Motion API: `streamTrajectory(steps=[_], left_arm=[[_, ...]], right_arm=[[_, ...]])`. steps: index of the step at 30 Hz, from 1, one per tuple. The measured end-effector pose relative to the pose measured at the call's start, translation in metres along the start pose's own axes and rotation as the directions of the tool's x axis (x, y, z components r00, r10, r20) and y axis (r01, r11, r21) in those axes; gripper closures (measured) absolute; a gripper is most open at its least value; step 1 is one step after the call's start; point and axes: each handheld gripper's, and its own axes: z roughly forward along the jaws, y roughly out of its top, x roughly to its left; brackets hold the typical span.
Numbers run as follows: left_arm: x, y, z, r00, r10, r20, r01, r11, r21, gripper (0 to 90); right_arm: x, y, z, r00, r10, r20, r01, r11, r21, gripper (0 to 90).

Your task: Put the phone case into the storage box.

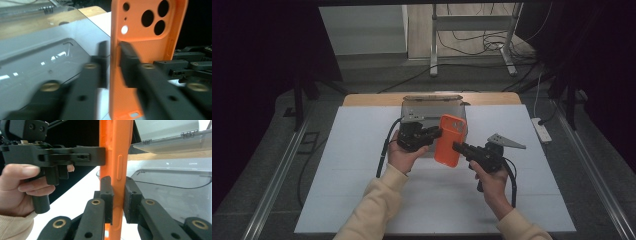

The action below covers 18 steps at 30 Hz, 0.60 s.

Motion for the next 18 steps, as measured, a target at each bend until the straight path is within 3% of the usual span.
streamTrajectory(steps=[4,6,11,18], left_arm=[[0.001,0.001,-0.011,1.0000,0.005,0.006,-0.005,1.0000,-0.003,40.7],[0.002,-0.001,-0.016,0.9997,0.025,0.007,-0.025,0.9997,0.006,33.3],[0.004,-0.009,-0.031,0.9984,0.055,-0.015,-0.055,0.9984,-0.008,28.0],[0.007,-0.026,-0.052,0.9938,0.090,-0.065,-0.090,0.9959,0.010,28.0]], right_arm=[[-0.001,0.000,0.000,1.0000,-0.009,0.002,0.009,1.000,0.010,79.8],[0.000,0.000,0.000,0.9999,-0.016,0.003,0.016,1.000,0.010,79.8],[0.000,0.001,-0.001,0.9997,-0.024,0.004,0.024,1.000,0.016,79.8],[0.001,0.001,-0.001,0.9994,-0.034,0.001,0.034,0.999,0.019,79.8]])
